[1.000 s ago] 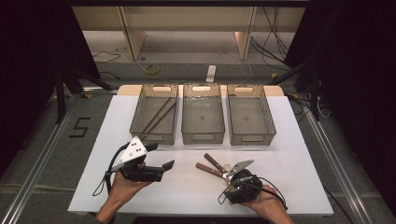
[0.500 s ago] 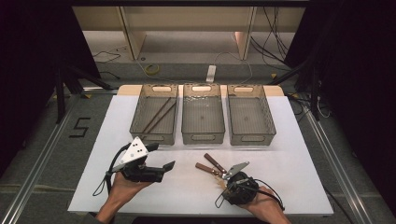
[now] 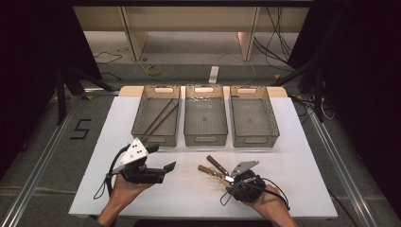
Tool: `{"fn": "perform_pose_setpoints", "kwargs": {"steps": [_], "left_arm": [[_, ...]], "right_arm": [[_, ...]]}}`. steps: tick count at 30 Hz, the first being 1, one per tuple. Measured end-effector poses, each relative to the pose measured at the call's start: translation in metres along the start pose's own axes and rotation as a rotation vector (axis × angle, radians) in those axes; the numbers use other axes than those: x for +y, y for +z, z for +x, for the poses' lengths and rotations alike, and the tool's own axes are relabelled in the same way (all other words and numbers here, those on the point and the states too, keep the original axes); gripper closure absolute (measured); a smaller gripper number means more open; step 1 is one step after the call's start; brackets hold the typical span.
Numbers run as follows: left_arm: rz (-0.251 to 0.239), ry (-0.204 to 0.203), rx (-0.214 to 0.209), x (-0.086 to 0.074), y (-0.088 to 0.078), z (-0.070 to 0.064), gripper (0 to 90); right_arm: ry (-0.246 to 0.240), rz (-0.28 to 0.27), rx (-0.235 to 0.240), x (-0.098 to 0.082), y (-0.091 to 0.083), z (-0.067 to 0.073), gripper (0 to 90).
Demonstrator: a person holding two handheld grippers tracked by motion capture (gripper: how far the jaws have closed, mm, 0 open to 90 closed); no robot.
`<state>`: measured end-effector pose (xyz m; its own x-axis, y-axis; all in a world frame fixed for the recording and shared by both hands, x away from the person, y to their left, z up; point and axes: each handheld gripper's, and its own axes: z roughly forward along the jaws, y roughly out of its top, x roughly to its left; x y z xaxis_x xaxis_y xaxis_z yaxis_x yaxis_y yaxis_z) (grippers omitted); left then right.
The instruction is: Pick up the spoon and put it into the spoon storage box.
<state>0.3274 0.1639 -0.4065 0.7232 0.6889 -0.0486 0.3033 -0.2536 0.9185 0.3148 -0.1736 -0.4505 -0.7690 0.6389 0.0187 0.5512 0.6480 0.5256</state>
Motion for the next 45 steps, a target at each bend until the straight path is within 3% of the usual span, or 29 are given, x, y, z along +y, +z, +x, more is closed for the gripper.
{"fn": "perform_pose_setpoints", "kwargs": {"steps": [5, 12, 17, 20, 25, 45], "left_arm": [[-0.027, -0.032, -0.007, 0.0, -0.002, 0.004, 16.2], [-0.049, -0.064, -0.006, -0.001, -0.004, 0.008, 16.1], [-0.058, -0.069, -0.008, -0.001, -0.006, 0.009, 16.1], [-0.06, -0.073, -0.008, -0.002, -0.006, 0.009, 16.1], [-0.061, -0.073, -0.008, -0.002, -0.006, 0.009, 16.1], [-0.073, -0.086, -0.008, -0.002, -0.008, 0.011, 15.8]], "right_arm": [[-0.019, -0.046, -0.037, 0.013, -0.003, -0.002, 75.8], [-0.025, -0.119, -0.048, 0.033, -0.011, -0.013, 75.7], [0.007, -0.167, -0.055, 0.045, -0.017, -0.027, 75.7], [0.039, -0.206, -0.018, 0.052, -0.02, -0.038, 75.7], [0.069, -0.24, -0.017, 0.066, -0.022, -0.05, 75.7], [0.116, -0.29, -0.033, 0.121, -0.02, -0.08, 75.6]]}}
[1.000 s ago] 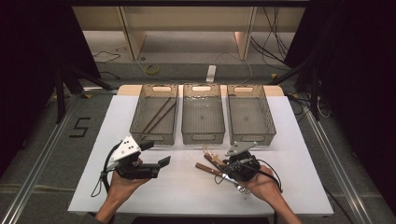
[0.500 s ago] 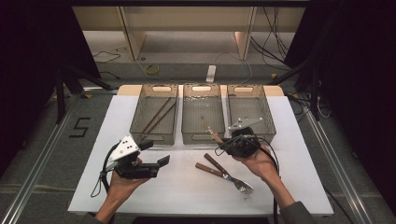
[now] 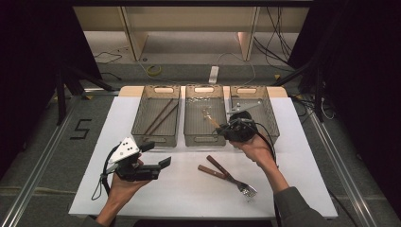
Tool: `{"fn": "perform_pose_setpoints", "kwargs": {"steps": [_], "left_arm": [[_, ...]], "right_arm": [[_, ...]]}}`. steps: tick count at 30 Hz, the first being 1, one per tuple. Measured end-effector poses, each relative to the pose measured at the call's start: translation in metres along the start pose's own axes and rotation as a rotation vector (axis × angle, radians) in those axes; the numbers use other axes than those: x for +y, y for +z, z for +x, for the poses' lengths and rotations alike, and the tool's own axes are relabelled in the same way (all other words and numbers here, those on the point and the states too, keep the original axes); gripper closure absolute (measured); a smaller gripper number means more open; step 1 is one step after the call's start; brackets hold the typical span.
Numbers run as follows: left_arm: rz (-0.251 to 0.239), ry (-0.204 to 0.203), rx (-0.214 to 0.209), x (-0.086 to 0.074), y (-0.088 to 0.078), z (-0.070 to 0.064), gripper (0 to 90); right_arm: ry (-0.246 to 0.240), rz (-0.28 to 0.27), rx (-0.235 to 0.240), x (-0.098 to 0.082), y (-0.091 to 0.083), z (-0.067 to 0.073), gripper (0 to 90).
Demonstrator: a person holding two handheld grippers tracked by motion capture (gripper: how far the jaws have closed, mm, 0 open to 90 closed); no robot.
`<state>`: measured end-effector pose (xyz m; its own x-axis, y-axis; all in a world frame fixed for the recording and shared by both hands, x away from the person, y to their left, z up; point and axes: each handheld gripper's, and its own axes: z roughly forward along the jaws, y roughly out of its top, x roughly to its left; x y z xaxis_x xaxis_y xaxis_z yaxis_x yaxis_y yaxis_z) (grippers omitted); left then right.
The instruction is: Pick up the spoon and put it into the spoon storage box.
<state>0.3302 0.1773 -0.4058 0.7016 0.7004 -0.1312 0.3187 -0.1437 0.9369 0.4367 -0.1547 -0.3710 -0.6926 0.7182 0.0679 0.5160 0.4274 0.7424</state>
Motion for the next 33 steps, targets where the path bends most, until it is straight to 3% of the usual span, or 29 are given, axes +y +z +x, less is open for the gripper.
{"fn": "perform_pose_setpoints", "kwargs": {"steps": [14, 33], "left_arm": [[-0.005, -0.002, 0.004, 0.0, -0.001, 0.0, 15.7], [-0.014, -0.009, 0.006, 0.001, -0.002, 0.0, 15.8]], "right_arm": [[0.027, 0.013, -0.023, 0.026, 0.026, -0.009, 75.6], [0.058, 0.038, -0.045, 0.041, 0.049, -0.017, 75.5]]}}
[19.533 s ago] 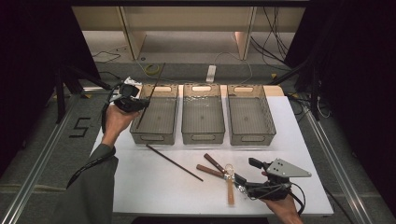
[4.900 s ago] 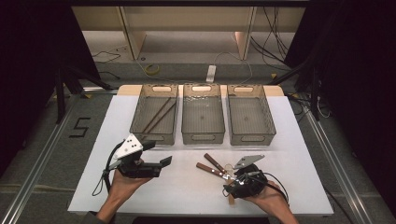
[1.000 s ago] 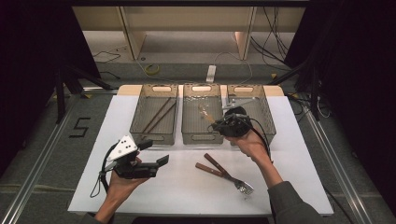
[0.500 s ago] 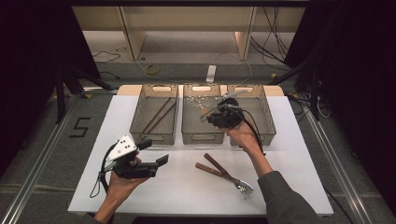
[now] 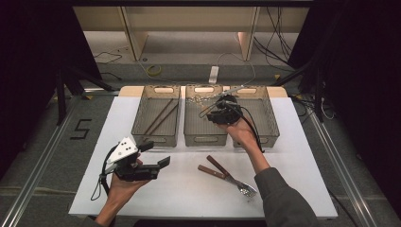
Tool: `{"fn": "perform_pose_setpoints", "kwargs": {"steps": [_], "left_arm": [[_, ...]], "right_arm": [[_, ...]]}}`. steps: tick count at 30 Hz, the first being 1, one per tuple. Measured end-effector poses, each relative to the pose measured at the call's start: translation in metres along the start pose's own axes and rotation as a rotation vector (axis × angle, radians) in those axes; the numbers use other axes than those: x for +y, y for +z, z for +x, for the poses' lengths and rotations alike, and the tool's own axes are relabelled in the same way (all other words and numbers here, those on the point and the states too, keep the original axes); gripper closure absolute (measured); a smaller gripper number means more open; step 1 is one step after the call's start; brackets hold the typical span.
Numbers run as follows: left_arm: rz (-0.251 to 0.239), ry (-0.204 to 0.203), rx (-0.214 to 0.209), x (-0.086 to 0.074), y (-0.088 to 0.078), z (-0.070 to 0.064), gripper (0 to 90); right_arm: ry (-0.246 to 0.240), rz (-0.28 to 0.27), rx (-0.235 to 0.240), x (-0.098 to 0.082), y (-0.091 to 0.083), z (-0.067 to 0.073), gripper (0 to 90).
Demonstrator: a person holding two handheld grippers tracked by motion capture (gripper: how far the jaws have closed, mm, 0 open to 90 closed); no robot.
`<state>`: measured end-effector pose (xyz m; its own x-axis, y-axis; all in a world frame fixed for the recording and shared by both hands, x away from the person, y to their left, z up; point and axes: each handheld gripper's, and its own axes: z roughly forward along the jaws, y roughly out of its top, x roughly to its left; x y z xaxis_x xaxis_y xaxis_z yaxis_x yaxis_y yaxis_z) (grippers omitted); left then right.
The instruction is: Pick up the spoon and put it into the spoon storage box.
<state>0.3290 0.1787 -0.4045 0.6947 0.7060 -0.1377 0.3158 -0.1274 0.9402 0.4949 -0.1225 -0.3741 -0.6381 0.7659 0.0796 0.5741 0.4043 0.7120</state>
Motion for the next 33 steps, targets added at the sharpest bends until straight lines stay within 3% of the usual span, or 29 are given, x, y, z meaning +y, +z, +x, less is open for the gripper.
{"fn": "perform_pose_setpoints", "kwargs": {"steps": [23, 24, 25, 29, 33], "left_arm": [[0.005, 0.005, -0.001, 0.0, 0.0, 0.0, 15.7], [0.005, 0.005, -0.001, 0.0, 0.0, 0.0, 15.7], [0.006, 0.005, -0.001, 0.0, 0.0, 0.0, 15.8], [0.005, 0.004, -0.001, 0.0, 0.0, 0.0, 15.8], [0.003, 0.002, -0.002, 0.0, 0.0, 0.0, 15.8]], "right_arm": [[0.055, 0.055, 0.007, -0.002, 0.024, -0.008, 74.5], [0.06, 0.065, 0.019, -0.002, 0.025, -0.009, 73.4], [0.07, 0.082, 0.047, -0.002, 0.028, -0.01, 67.0], [0.086, 0.068, 0.075, -0.001, 0.027, -0.009, 50.1], [0.067, 0.055, 0.098, -0.001, 0.019, -0.008, 46.0]]}}
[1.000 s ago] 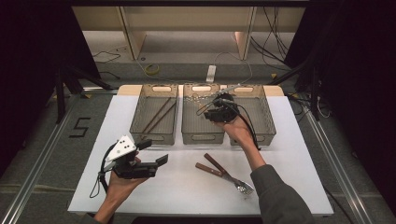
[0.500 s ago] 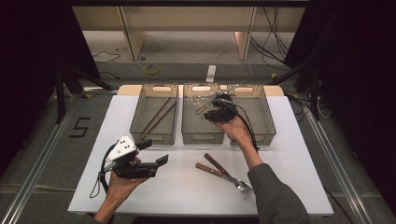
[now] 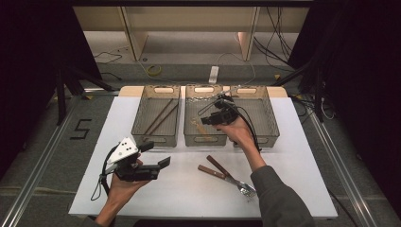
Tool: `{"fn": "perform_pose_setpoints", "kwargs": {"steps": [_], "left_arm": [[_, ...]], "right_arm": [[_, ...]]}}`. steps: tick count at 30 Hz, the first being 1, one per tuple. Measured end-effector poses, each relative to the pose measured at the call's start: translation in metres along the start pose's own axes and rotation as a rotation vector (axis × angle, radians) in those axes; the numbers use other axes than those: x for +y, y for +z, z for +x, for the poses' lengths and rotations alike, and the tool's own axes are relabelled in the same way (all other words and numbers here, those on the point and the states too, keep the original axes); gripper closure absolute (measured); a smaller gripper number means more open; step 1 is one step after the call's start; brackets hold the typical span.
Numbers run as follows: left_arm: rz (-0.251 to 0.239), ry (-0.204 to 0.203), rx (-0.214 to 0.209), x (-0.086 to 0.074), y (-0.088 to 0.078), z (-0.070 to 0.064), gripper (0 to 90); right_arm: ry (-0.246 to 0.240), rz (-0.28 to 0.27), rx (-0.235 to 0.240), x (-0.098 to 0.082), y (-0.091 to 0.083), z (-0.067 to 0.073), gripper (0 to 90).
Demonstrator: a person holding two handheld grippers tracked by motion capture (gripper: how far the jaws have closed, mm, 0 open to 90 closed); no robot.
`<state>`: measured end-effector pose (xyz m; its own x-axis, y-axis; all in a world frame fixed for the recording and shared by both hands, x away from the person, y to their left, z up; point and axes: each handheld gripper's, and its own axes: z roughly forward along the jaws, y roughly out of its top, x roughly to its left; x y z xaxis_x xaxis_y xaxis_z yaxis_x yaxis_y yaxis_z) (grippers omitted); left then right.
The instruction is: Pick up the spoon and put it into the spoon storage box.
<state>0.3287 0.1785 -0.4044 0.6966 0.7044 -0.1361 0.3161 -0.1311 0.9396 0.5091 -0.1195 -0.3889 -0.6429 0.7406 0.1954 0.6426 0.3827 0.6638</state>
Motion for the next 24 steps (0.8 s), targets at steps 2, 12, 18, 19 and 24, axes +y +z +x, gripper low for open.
{"fn": "perform_pose_setpoints", "kwargs": {"steps": [2, 12, 18, 19, 24], "left_arm": [[0.0, -0.001, 0.002, 0.0, 0.0, 0.0, 15.7], [0.004, 0.001, 0.004, -0.001, 0.0, 0.0, 15.7], [0.008, 0.0, 0.002, -0.001, 0.001, 0.0, 15.6], [0.008, -0.001, 0.002, -0.001, 0.001, 0.0, 15.6], [0.01, 0.0, 0.003, -0.001, 0.001, 0.0, 15.6]], "right_arm": [[-0.03, 0.005, 0.017, -0.003, -0.007, 0.003, 43.7], [-0.174, 0.033, 0.058, -0.032, -0.039, 0.032, 34.0], [-0.263, 0.068, 0.096, -0.055, -0.053, 0.046, 34.2], [-0.274, 0.072, 0.096, -0.059, -0.054, 0.048, 34.0], [-0.305, 0.086, 0.085, -0.072, -0.06, 0.052, 32.8]]}}
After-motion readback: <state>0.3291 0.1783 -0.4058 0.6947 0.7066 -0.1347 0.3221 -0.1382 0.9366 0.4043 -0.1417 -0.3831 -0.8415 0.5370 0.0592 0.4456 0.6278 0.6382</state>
